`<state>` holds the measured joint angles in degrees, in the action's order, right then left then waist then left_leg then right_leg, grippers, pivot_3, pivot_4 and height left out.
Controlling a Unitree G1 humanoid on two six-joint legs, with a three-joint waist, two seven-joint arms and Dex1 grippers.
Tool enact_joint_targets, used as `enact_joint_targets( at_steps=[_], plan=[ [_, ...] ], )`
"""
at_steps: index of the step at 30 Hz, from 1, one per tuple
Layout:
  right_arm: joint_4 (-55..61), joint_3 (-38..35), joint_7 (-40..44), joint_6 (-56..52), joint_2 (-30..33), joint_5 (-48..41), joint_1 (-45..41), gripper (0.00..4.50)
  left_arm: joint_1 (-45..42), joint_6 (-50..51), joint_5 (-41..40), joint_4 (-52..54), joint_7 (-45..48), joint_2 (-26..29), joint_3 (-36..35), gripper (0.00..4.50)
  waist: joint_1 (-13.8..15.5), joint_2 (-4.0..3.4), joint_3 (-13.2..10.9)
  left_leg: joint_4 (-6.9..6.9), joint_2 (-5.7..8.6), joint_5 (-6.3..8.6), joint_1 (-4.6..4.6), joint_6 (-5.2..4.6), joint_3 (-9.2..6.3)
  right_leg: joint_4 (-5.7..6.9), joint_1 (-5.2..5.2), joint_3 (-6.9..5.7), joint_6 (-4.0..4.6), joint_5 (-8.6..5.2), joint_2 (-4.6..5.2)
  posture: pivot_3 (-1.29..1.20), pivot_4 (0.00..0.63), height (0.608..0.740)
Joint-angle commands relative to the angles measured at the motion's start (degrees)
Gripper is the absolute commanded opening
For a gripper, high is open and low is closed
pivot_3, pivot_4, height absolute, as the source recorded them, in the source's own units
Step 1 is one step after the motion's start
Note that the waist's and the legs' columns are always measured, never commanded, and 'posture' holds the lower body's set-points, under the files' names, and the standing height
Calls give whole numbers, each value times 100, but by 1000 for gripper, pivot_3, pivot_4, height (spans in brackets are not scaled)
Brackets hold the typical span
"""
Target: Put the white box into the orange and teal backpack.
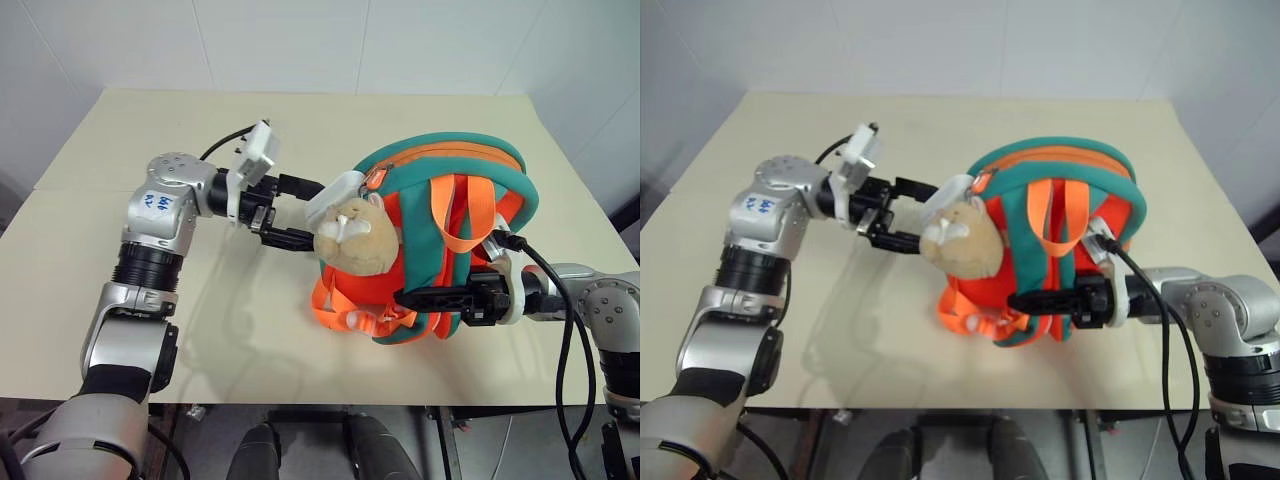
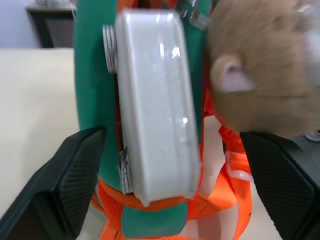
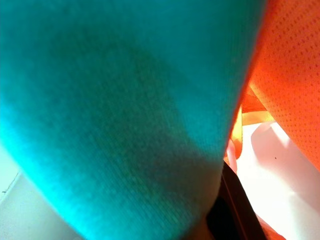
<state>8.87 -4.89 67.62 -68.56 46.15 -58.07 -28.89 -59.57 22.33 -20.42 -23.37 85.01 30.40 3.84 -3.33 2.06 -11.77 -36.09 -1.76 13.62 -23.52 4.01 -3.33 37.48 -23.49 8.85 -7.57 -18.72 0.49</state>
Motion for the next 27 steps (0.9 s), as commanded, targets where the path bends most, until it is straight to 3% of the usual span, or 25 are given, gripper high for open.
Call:
enact_joint_targets(
  at_steps=[1, 8, 12, 23, 27],
  plan=[
    [28, -31, 82, 89, -21, -69, -82, 124, 208, 159, -309, 469, -44, 408, -446, 4479, -9, 0, 0, 0, 0, 0, 1, 0, 0, 0, 0, 0, 0, 0, 0, 0, 150, 740],
    [7, -16, 151, 112, -2, -35, -60, 124, 630, 333, -585, 866, -269, 941, -917, 4479, 14, 0, 0, -1, 0, 0, 1, 0, -3, 0, 2, -2, 1, 0, 3, 0, 150, 740],
    [-16, 19, 178, 148, -8, -15, -58, 124, 788, 359, -757, 867, -306, 1060, -1133, 3583, 13, 0, 0, -1, 0, 0, 2, 0, -3, 0, 3, -4, 1, -1, 3, 0, 150, 740],
    [-132, 124, 276, 233, -7, 86, -164, 124, 648, 182, -893, 875, -499, 402, -915, 42, 7, 0, 0, -2, 0, 0, 2, 0, -2, 1, 3, -3, 1, 0, 2, 0, 150, 740],
    [-119, 109, 257, 253, 7, 72, -135, 124, 540, -52, -729, 740, -586, 260, -755, 42, 2, 0, 0, 0, -1, 0, 2, 0, -2, 1, 2, -2, 1, 0, 0, 0, 150, 740]
  ],
)
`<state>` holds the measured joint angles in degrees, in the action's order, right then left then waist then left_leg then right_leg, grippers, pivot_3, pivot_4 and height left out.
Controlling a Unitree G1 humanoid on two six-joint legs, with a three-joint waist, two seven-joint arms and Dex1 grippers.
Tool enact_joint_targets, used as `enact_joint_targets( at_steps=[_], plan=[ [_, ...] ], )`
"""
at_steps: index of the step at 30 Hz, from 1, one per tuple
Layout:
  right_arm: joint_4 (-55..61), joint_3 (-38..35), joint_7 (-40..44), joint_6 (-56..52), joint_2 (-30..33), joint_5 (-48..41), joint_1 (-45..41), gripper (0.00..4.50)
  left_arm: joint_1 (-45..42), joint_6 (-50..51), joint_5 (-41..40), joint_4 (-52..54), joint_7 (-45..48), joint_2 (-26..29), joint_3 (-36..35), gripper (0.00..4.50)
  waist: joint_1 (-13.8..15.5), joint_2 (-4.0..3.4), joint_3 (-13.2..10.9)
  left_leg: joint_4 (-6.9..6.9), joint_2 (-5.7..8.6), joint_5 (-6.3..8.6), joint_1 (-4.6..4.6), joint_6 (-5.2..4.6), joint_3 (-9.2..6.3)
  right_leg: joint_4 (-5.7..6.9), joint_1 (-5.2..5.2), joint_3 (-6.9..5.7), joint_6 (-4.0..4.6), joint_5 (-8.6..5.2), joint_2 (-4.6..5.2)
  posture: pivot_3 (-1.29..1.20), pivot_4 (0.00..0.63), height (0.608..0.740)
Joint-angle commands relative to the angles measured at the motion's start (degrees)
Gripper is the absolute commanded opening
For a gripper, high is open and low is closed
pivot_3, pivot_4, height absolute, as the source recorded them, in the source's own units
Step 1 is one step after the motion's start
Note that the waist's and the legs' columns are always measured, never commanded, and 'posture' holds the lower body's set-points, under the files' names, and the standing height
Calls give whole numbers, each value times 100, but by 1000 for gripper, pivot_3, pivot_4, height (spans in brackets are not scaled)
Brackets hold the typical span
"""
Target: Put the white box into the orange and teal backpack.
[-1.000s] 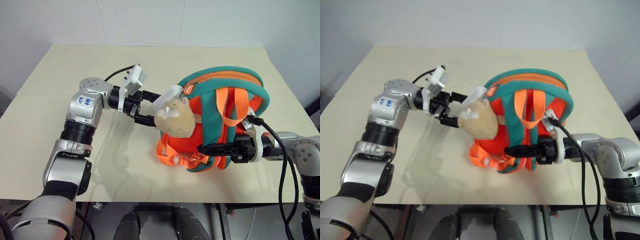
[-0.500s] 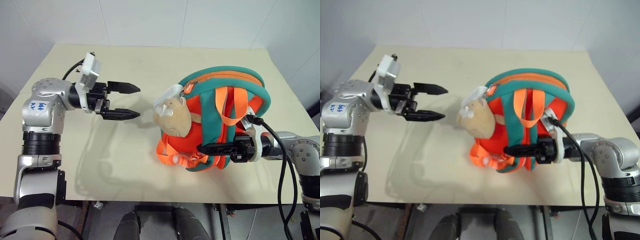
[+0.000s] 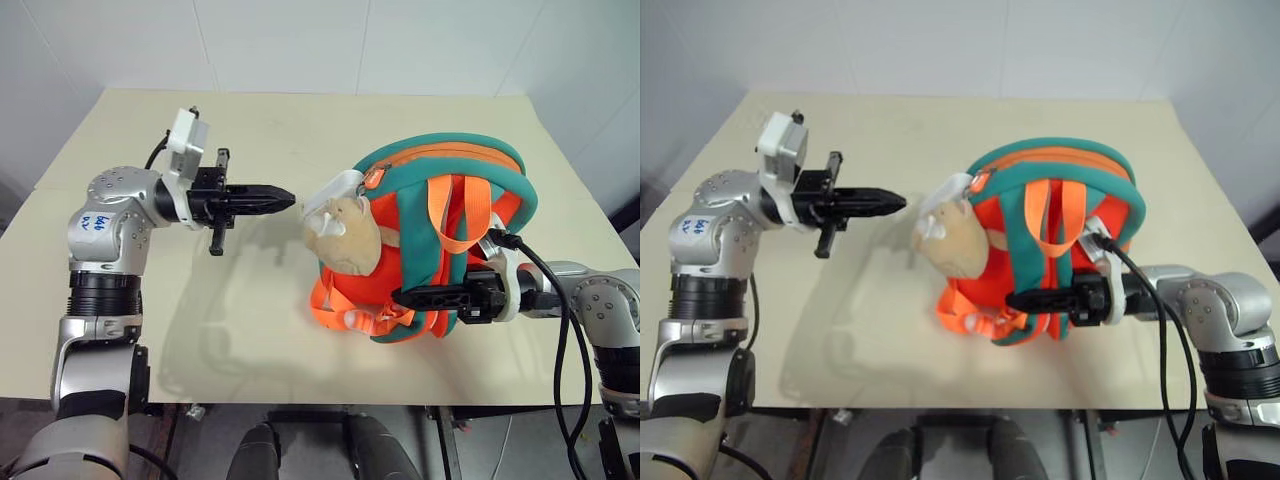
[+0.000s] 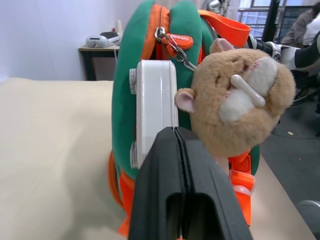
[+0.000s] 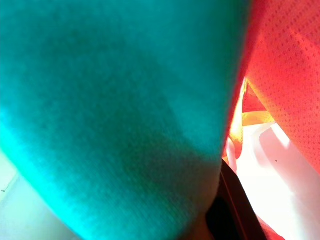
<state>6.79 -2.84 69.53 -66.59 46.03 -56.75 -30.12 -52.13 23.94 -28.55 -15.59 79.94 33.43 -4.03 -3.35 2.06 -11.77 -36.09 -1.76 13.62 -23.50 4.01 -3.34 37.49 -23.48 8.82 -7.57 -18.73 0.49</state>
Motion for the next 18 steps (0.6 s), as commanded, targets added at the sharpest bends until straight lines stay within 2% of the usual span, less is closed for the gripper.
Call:
enact_joint_targets(
  at_steps=[1, 10, 18],
  plan=[
    [96, -103, 59, 61, 20, -64, 0, 124, -242, -276, 138, -91, -121, -75, 85, 42, 8, 0, 0, 0, 0, 0, 0, 0, 0, 0, 0, 0, 0, 0, 0, 0, 150, 740],
    [162, -176, -48, 69, -35, -135, 85, 124, -412, -659, 347, -413, -203, -378, 346, 42, 15, 0, 0, -1, 1, 0, -1, 0, 0, -1, 1, 0, 0, 0, 1, 0, 150, 740],
    [187, -214, -162, 91, -134, -168, 93, 124, -623, -1045, 649, -1040, -449, -1199, 713, 42, 31, 0, 0, -9, 4, -1, 0, -1, -1, 0, 6, 0, -3, 2, 1, 0, 150, 740]
  ],
)
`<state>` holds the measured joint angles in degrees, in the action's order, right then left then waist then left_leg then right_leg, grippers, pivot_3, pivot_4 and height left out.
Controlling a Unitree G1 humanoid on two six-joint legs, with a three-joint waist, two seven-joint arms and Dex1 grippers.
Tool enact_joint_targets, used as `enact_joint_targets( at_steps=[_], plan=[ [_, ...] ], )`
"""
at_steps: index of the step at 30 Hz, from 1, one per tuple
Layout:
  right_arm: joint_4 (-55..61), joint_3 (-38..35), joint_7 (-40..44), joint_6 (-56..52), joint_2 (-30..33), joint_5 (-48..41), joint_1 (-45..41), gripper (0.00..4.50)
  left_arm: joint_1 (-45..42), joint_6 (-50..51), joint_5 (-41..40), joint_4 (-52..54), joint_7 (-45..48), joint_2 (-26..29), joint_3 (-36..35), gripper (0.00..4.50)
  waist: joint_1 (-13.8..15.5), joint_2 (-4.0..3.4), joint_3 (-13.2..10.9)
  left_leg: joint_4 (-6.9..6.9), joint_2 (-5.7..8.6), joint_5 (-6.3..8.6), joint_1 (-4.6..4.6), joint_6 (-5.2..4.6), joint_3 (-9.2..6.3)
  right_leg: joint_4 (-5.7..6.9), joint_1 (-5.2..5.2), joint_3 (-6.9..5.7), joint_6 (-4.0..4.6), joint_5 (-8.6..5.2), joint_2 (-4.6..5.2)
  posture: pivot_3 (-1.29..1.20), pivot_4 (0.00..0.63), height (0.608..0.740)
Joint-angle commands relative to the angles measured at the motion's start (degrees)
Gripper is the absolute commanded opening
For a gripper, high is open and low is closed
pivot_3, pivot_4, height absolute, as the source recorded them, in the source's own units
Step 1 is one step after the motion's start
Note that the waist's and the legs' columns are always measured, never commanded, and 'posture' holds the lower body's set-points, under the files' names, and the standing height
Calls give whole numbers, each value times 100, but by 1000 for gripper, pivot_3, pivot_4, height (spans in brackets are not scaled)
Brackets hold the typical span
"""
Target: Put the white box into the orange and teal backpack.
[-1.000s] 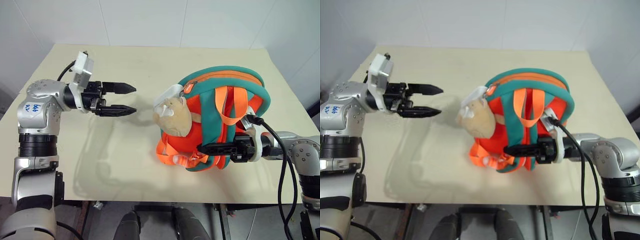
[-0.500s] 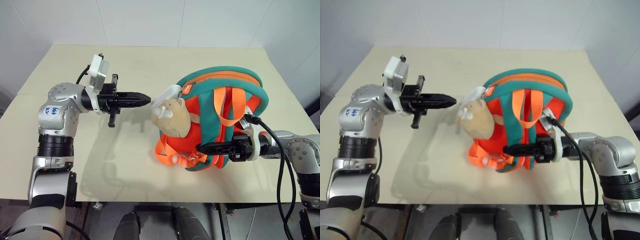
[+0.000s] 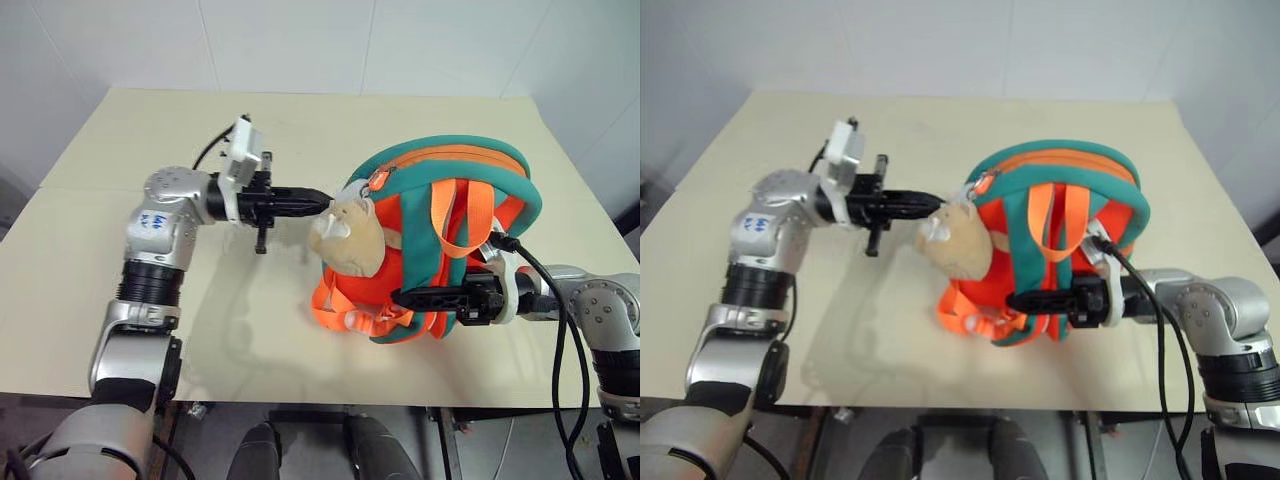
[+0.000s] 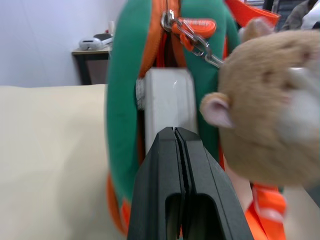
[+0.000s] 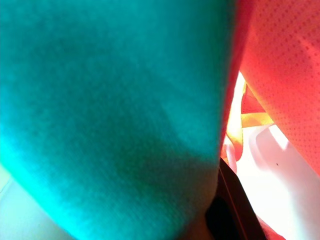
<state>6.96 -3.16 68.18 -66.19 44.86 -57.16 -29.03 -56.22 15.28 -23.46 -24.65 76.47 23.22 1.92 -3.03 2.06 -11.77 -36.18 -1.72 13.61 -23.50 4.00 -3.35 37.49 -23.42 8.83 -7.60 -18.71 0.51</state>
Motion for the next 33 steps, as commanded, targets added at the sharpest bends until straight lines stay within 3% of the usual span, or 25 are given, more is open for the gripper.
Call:
enact_joint_targets(
  at_steps=[1, 9, 17, 20, 26, 32, 33],
  plan=[
    [180, -189, -45, 47, -25, -136, -13, 124, -246, -203, 157, -191, -101, -270, 155, 42, 0, 0, 0, 0, 1, 0, 0, 0, 0, 0, 0, 1, -1, 0, 0, 0, 150, 740],
    [308, -293, -210, 15, -61, -248, 97, 124, -288, -436, 362, -384, -196, -564, 267, 42, -24, 0, 0, 10, -1, 0, 1, 0, 1, -2, -3, 2, -1, 0, -3, 0, 150, 740],
    [386, -360, -338, -6, -85, -325, 204, 124, -44, 215, -118, 439, -197, 162, -291, 42, -40, 0, 0, 13, -2, 0, 2, 0, 0, -1, -4, 3, -1, 0, -3, 0, 150, 740],
    [344, -318, -330, 13, -88, -311, 172, 124, 126, 528, -245, 867, -393, 445, -483, 674, -19, 0, 0, 11, -2, 0, 2, 0, -1, -2, -2, 2, -1, 0, -1, 0, 150, 740],
    [224, -262, -269, 40, -97, -273, 74, 124, 925, 1574, -913, 2348, -425, 1005, -662, 2517, -24, 0, 0, 11, -3, 0, 2, 0, -3, -2, -2, 0, 0, 0, 1, 0, 150, 740],
    [189, -270, -267, 50, -95, -258, 63, 124, 1311, 2098, -1641, 3179, -775, 998, -968, 4418, -20, 0, 0, 6, -3, 0, 2, 0, -3, -1, 0, 0, 0, 0, 1, 0, 150, 740],
    [183, -263, -261, 50, -92, -252, 60, 124, 1313, 2094, -1722, 3216, -853, 951, -1020, 4488, -20, 0, 0, 6, -3, -1, 2, 0, -3, 0, 0, 0, 0, 0, 1, 0, 150, 740]
  ],
)
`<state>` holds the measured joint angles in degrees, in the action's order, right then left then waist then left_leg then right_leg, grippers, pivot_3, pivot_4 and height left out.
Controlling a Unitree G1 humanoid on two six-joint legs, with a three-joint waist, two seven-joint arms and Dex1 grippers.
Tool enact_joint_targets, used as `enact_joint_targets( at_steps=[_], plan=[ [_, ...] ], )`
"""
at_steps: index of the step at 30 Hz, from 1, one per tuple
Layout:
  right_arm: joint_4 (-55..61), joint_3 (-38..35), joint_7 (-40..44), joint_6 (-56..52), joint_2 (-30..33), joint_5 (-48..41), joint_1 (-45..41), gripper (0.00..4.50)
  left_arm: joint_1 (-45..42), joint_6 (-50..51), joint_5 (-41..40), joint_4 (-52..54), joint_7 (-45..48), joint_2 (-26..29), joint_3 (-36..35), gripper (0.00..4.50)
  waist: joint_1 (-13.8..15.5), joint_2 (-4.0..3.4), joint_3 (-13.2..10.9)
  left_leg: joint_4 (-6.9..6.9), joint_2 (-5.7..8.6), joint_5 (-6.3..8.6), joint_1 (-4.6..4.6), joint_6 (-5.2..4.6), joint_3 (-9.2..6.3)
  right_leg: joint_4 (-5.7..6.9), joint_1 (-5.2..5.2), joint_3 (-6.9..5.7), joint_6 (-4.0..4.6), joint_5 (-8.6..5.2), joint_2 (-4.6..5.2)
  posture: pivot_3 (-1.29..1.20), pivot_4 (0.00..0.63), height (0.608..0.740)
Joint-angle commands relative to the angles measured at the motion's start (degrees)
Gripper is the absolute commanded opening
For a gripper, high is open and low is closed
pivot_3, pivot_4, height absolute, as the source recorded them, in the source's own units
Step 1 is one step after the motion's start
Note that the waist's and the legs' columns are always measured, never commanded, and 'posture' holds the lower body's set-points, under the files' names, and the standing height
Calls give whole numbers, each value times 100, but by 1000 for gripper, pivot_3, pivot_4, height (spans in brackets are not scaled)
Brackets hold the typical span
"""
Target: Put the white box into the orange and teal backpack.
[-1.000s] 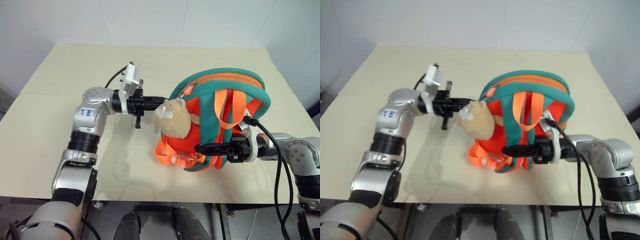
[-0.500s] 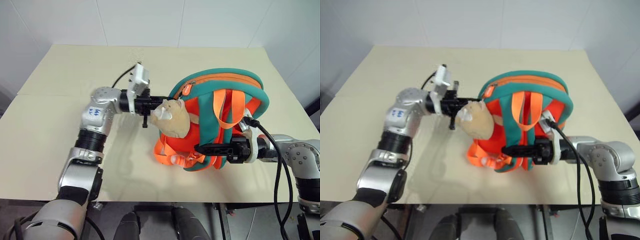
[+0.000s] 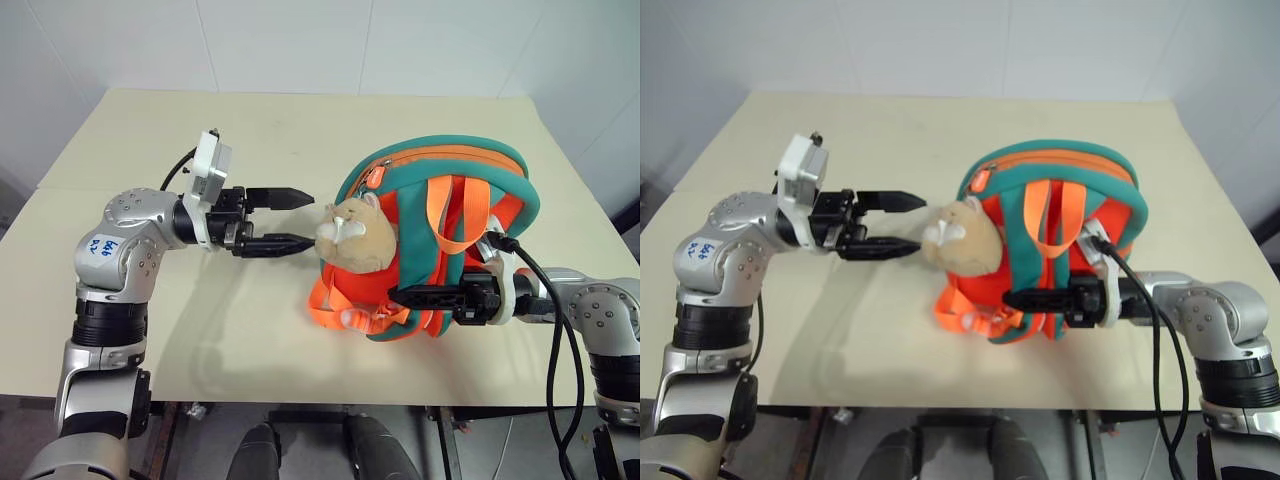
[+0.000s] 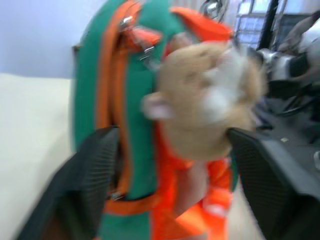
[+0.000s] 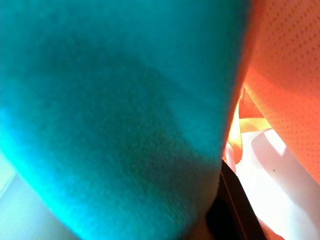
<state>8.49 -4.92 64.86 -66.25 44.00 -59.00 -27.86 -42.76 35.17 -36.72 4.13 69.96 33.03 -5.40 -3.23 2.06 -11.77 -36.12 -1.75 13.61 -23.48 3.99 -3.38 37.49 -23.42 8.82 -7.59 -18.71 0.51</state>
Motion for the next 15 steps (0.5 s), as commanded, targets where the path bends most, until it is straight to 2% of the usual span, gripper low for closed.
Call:
enact_joint_targets(
  at_steps=[1, 15],
  plan=[
    [21, -81, 73, 56, -7, -63, -64, 124, -48, 200, -531, 357, -315, -80, -353, 4488, 0, 0, 0, 0, 0, 0, 1, 0, 0, 0, 1, 0, 0, 0, 0, 0, 150, 740],
    [100, -121, 16, 42, -48, -100, -4, 124, -55, -344, -23, 204, -216, -172, 450, 4488, -2, 0, 0, 3, 2, 0, 4, 0, 3, -7, 4, 2, 0, 0, -1, 0, 150, 740]
  ],
)
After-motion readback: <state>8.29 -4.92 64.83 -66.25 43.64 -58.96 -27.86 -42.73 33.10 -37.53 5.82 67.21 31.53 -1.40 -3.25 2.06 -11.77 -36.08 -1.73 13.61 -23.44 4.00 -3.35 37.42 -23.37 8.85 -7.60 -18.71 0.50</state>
